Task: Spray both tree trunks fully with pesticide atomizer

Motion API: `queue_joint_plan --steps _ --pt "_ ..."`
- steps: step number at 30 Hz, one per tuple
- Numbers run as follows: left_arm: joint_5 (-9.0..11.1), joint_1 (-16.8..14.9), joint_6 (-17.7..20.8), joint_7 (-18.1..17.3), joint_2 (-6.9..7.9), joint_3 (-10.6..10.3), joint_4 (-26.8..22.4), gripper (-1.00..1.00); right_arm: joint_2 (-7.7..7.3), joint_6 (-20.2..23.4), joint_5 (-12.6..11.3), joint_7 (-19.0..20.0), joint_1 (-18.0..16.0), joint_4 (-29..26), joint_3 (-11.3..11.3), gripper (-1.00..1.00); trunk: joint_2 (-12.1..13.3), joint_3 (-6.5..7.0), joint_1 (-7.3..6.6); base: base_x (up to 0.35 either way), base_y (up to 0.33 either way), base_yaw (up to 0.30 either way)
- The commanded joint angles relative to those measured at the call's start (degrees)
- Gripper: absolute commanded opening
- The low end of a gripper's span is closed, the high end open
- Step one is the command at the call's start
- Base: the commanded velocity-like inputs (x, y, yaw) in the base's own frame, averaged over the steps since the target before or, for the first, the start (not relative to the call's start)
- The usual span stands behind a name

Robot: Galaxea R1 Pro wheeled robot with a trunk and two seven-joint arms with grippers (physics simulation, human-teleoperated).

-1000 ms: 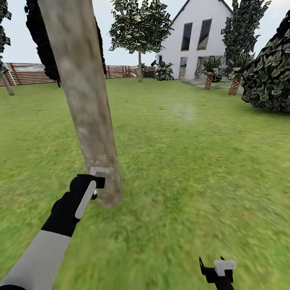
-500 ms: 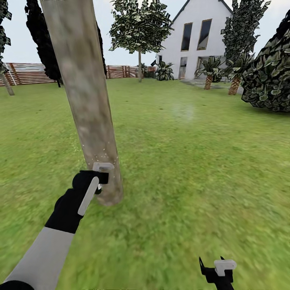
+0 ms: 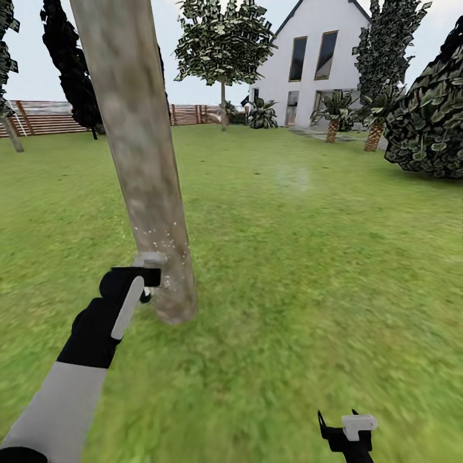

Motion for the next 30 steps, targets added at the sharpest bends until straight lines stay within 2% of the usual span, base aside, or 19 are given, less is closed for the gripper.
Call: queue_joint_plan --steps 1,2,3,7,11,13,15,16,17,19,21,22,25,26,30 --pt "0.94 0.0 -0.09 -0.02 1.32 2.18 -0.13 -1.0 0.01 0.0 0.0 0.0 0.0 0.0 -0.01 1.0 0.0 0.0 0.0 0.0 0.0 0.0" --pt "1.19 0.1 -0.07 -0.03 2.85 3.5 -0.26 -1.0 0.02 0.0 0.0 0.0 0.0 0.01 0.0 1.0 0.0 0.0 0.0 0.0 0.0 0.0" --pt "1.27 0.3 -0.07 -0.03 3.62 4.37 -0.32 -1.0 0.0 0.0 0.0 0.0 0.0 0.0 0.0 1.0 0.0 0.0 0.0 0.0 0.0 0.0" --pt "0.73 1.4 -0.14 -0.08 4.12 5.13 -0.13 -1.0 0.04 0.0 0.0 0.0 0.0 0.02 0.03 1.0 0.0 0.0 0.0 0.0 0.0 0.0" --pt "0.75 7.84 -1.0 -0.3 3.99 4.99 0.5 -1.0 0.07 0.0 0.0 0.0 0.0 0.48 0.04 1.0 0.0 0.0 0.0 0.0 0.0 0.0" --pt "0.8 9.78 -1.94 -0.3 3.69 5.05 2.64 -1.0 0.08 0.0 0.0 0.0 0.0 0.8 0.04 1.0 0.0 0.0 0.0 0.0 0.0 0.0" --pt "0.82 10.41 -5.93 -0.3 3.35 5.13 8.77 -1.0 0.08 0.0 0.0 0.0 0.0 0.86 0.04 1.0 0.0 0.0 0.0 0.0 0.0 0.0" --pt "0.83 10.56 -11.15 -0.3 3.22 4.99 14.44 -1.0 0.08 0.0 0.0 0.0 0.0 0.87 0.04 1.0 0.0 0.0 0.0 0.0 0.0 0.0" --pt "0.83 10.6 -14.65 -0.26 3.13 4.58 18.37 -1.0 0.08 0.0 0.0 0.0 0.0 0.88 0.04 1.0 0.0 0.0 0.0 0.0 0.0 0.0" --pt "0.79 10.63 -18.8 0.2 2.7 3.04 22.72 -1.0 0.08 0.0 0.0 0.03 0.0 0.88 0.04 1.0 0.0 0.0 0.0 0.0 0.0 0.0" --pt "0.88 10.73 -22.36 0.43 1.61 2.26 25.59 -1.0 0.08 0.0 0.0 0.07 0.0 0.88 0.04 1.0 0.0 0.0 0.0 0.0 0.0 0.0" --pt "0.87 10.87 -25.69 0.47 0.79 2.12 28.34 -1.0 0.08 0.0 0.0 0.07 0.0 0.88 0.04 1.0 0.0 0.0 0.0 0.0 0.0 0.0" --pt "0.84 10.97 -36.32 0.49 -0.02 2.03 38.43 -1.0 0.04 0.0 0.0 0.1 0.0 0.86 0.04 1.0 0.0 0.0 0.0 0.002 -0.002 0.0" --pt "0.85 10.98 -37.8 0.48 -0.05 2.06 40.5 -1.0 0.01 0.0 0.0 0.14 0.0 0.87 0.04 1.0 0.0 0.0 0.0 0.074 -0.112 0.0" --pt "0.95 10.98 -38.75 0.07 0.24 2.08 41.99 -1.0 -0.04 -0.01 0.0 0.17 0.0 0.88 0.03 1.0 0.0 0.0 0.0 0.126 -0.215 0.0"
